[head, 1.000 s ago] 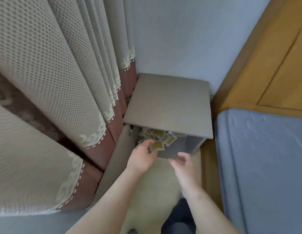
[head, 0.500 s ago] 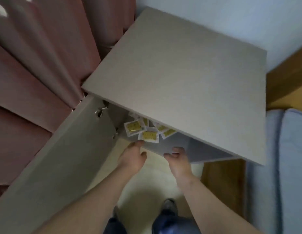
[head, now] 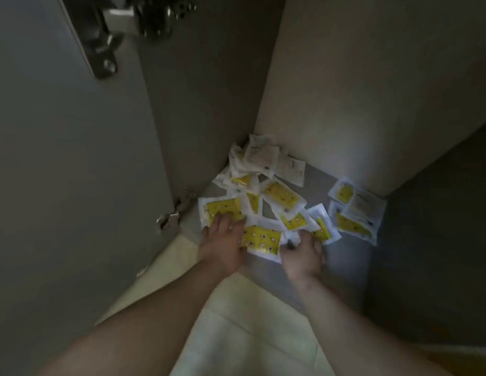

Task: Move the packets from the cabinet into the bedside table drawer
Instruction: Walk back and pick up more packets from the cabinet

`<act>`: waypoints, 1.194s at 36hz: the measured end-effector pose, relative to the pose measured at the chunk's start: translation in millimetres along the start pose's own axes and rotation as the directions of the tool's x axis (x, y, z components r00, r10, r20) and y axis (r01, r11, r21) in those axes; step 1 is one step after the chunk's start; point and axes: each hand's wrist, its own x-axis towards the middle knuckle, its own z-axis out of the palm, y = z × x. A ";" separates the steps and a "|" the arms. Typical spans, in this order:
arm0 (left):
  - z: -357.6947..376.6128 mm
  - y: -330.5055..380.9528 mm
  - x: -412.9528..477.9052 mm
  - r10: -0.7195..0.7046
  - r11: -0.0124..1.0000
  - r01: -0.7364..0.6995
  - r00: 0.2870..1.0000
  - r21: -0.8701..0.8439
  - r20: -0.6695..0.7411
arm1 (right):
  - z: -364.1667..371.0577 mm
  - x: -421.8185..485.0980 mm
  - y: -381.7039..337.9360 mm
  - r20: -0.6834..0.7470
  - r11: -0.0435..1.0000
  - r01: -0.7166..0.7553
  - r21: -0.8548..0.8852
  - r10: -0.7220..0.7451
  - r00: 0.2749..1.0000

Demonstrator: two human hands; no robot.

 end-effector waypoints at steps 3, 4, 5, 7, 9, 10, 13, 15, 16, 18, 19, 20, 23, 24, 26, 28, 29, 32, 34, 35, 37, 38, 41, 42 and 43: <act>10.3 -11.6 -7.1 -0.020 0.998 0.020 1.000 0.055 0.014 | 12.1 -10.0 14.1 0.006 0.992 0.067 -0.110 -0.067 0.998; 10.2 -15.1 -9.4 -0.017 0.996 0.016 1.000 0.085 0.017 | 14.1 -12.6 21.2 0.022 0.986 0.084 -0.146 -0.082 0.996; 9.2 -18.0 -9.8 -0.012 0.994 0.010 1.000 0.109 0.015 | 14.6 -13.1 27.4 0.027 0.982 0.091 -0.163 -0.088 0.996; 5.7 -20.2 -4.3 0.002 0.991 -0.003 1.000 0.135 0.008 | 10.3 -5.6 33.7 0.022 0.989 0.040 -0.143 -0.037 0.999; 3.8 -16.1 6.4 0.020 0.990 -0.020 1.000 0.140 0.002 | 0.6 8.5 34.4 0.006 0.996 -0.012 -0.085 0.012 1.000; 3.1 -12.3 12.1 0.029 0.990 -0.030 1.000 0.135 0.005 | -5.1 14.6 33.9 0.003 0.996 -0.004 -0.085 0.004 1.000; -3.0 0.4 27.8 0.075 0.985 -0.080 0.997 0.150 0.036 | -20.1 29.8 31.0 0.035 0.977 0.087 -0.196 -0.082 0.996; -9.1 5.7 35.6 0.129 0.967 -0.137 0.990 0.214 0.051 | -27.2 43.7 27.5 0.060 0.946 0.141 -0.293 -0.129 0.990; -11.9 7.1 38.2 0.148 0.959 -0.158 0.987 0.236 0.060 | -29.6 51.1 24.2 0.069 0.932 0.161 -0.325 -0.146 0.987; -14.3 7.0 41.0 0.164 0.951 -0.186 0.981 0.247 0.107 | -30.9 64.9 14.3 0.106 0.921 0.203 -0.334 -0.177 0.978; -12.9 6.1 41.8 0.170 0.946 -0.205 0.973 0.252 0.155 | -29.5 69.7 8.4 0.140 0.915 0.236 -0.327 -0.199 0.970; -10.1 5.1 41.9 0.174 0.936 -0.228 0.962 0.268 0.211 | -26.2 73.8 3.3 0.183 0.905 0.273 -0.327 -0.223 0.958; 7.4 1.4 38.8 0.162 0.914 -0.262 0.936 0.310 0.314 | -11.7 80.8 -3.7 0.304 0.873 0.344 -0.346 -0.243 0.921; 14.1 -0.8 37.1 0.159 0.908 -0.265 0.934 0.323 0.318 | -6.8 83.8 -2.7 0.320 0.875 0.344 -0.341 -0.236 0.917; 23.9 -5.6 32.6 0.182 0.896 -0.284 0.936 0.341 0.301 | 0.8 91.0 1.6 0.343 0.880 0.326 -0.345 -0.205 0.917; 28.9 -9.2 28.1 0.216 0.889 -0.302 0.939 0.344 0.267 | 3.4 96.7 6.4 0.359 0.863 0.321 -0.391 -0.178 0.916; 31.3 -11.6 26.4 0.227 0.883 -0.307 0.941 0.354 0.251 | 3.1 98.1 8.9 0.364 0.856 0.326 -0.401 -0.178 0.914; 37.8 -18.8 17.6 0.270 0.876 -0.316 0.947 0.366 0.171 | 0.8 92.5 20.5 0.367 0.842 0.351 -0.409 -0.200 0.908; 46.4 -26.5 11.2 0.374 0.854 -0.354 0.927 0.380 0.025 | 0.7 81.2 32.1 0.357 0.831 0.362 -0.421 -0.215 0.909; 49.0 -28.6 6.8 0.389 0.859 -0.360 0.921 0.363 -0.009 | 1.4 74.9 39.1 0.346 0.827 0.363 -0.429 -0.221 0.912; 60.8 -36.2 1.3 0.442 0.850 -0.376 0.891 0.369 -0.109 | 2.8 60.8 52.2 0.313 0.819 0.367 -0.442 -0.242 0.918; 66.2 -39.3 -0.9 0.461 0.842 -0.386 0.878 0.375 -0.131 | 4.7 54.4 58.9 0.290 0.814 0.369 -0.449 -0.257 0.922; 72.8 -44.2 -4.9 0.544 0.819 -0.440 0.800 0.367 -0.254 | 10.6 37.4 80.2 0.225 0.786 0.375 -0.492 -0.301 0.927; 70.1 -44.1 -6.0 0.564 0.812 -0.460 0.777 0.358 -0.280 | 12.7 32.4 88.2 0.207 0.772 0.383 -0.508 -0.322 0.924; 67.8 -45.2 -5.9 0.589 0.801 -0.489 0.749 0.346 -0.304 | 15.6 27.9 95.9 0.184 0.763 0.393 -0.512 -0.350 0.919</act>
